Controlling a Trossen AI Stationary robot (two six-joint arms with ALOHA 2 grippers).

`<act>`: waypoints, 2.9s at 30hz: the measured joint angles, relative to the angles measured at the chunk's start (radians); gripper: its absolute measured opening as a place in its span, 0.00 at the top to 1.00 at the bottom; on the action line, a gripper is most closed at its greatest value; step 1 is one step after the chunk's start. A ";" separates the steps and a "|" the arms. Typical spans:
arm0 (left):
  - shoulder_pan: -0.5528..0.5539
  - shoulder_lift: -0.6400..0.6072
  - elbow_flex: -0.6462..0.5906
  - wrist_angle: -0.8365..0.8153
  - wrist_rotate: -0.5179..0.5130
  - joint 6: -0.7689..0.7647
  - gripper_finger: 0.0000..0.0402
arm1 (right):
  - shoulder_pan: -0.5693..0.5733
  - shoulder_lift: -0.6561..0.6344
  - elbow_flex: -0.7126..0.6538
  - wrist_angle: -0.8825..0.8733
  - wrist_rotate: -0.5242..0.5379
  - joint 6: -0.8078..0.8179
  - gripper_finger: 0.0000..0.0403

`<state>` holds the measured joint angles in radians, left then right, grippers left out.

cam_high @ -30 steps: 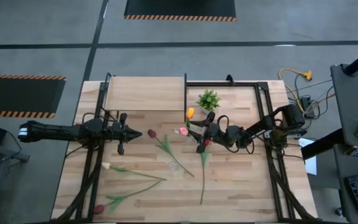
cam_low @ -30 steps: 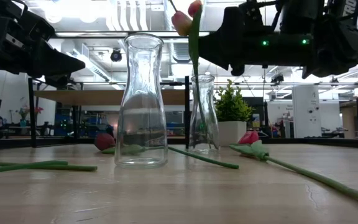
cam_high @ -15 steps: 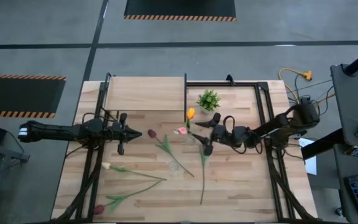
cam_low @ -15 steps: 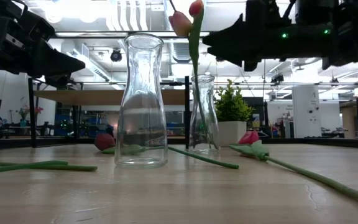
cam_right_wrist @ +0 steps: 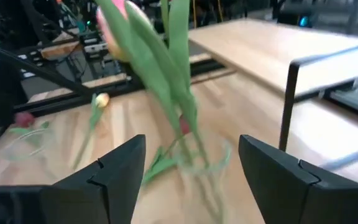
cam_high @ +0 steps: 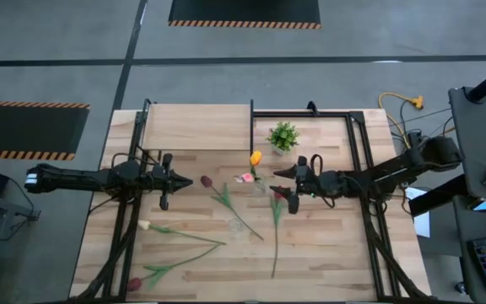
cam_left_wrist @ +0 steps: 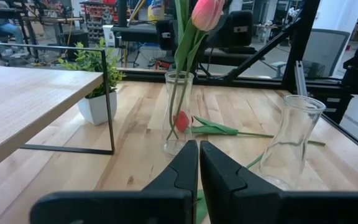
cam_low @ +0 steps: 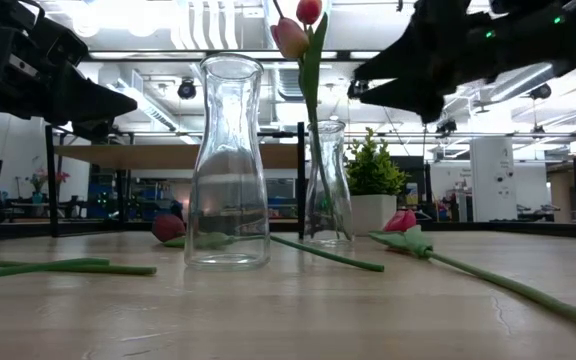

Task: Pick and place flowers into a vace then onto a shelf
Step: Put the red tulip into the top transparent flower vase

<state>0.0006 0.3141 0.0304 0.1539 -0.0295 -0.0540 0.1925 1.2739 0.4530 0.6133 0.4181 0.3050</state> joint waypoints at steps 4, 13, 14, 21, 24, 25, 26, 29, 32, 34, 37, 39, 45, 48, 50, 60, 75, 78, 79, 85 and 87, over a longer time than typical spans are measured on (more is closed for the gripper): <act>0.000 0.000 0.000 0.000 0.000 0.000 1.00 | 0.040 -0.037 0.000 -0.082 0.000 0.120 0.40; 0.000 0.000 0.000 0.000 0.000 0.000 1.00 | 0.126 0.025 0.000 -0.145 0.002 0.301 0.40; 0.000 0.000 0.000 0.000 0.000 0.000 1.00 | 0.131 0.034 0.000 -0.147 0.003 0.317 0.40; 0.000 0.000 0.000 0.000 0.000 0.000 1.00 | 0.145 0.088 0.000 -0.147 0.003 0.399 0.41; 0.000 0.000 0.000 0.000 0.000 0.000 1.00 | 0.149 0.100 0.000 -0.146 0.003 0.421 0.41; 0.000 0.000 0.000 0.000 0.000 0.000 1.00 | 0.150 0.103 0.000 -0.149 0.003 0.433 0.41; 0.000 0.000 0.000 0.000 0.000 0.000 1.00 | 0.150 0.105 0.000 -0.154 0.002 0.447 0.41; 0.000 0.000 0.000 0.000 0.000 0.000 1.00 | 0.152 0.116 0.000 -0.158 0.009 0.473 0.41; 0.000 0.000 0.000 0.000 0.000 0.000 1.00 | 0.155 0.121 0.000 -0.164 0.038 0.497 0.41; 0.000 0.000 0.000 0.000 0.000 0.000 1.00 | 0.157 0.121 0.000 -0.168 0.060 0.504 0.41; 0.000 0.000 0.000 0.000 0.000 0.000 1.00 | 0.165 0.121 0.016 -0.201 0.101 0.504 0.41; 0.000 0.000 0.000 0.000 0.000 0.000 1.00 | 0.170 0.121 0.045 -0.263 0.107 0.504 0.41; 0.000 0.000 0.000 0.000 0.000 0.000 1.00 | 0.172 0.168 0.188 -0.564 0.109 0.538 0.41; 0.000 0.000 0.000 0.000 0.000 0.000 1.00 | 0.172 0.204 0.251 -0.689 0.109 0.574 0.41; 0.000 0.000 0.000 0.000 0.000 0.000 1.00 | 0.175 0.228 0.285 -0.749 0.108 0.605 0.41; 0.000 0.000 0.000 0.000 0.000 0.000 1.00 | 0.189 0.309 0.352 -0.823 0.077 0.728 0.41; 0.000 0.000 0.000 0.000 0.000 0.000 1.00 | 0.229 0.358 0.366 -0.820 0.106 0.819 0.41; 0.000 0.000 0.000 0.000 0.000 0.000 1.00 | 0.229 0.379 0.373 -0.826 0.106 0.822 0.41; 0.000 0.000 0.000 0.000 0.000 0.000 1.00 | 0.229 0.386 0.377 -0.825 0.106 0.823 0.41; 0.000 0.000 0.000 0.000 0.000 0.000 1.00 | 0.228 0.393 0.379 -0.827 0.107 0.842 0.41; 0.000 0.000 0.000 0.000 0.000 0.000 1.00 | 0.228 0.392 0.379 -0.829 0.109 0.847 0.41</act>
<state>0.0006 0.3141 0.0307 0.1539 -0.0295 -0.0542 0.4210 1.6661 0.8322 -0.2157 0.5266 1.1522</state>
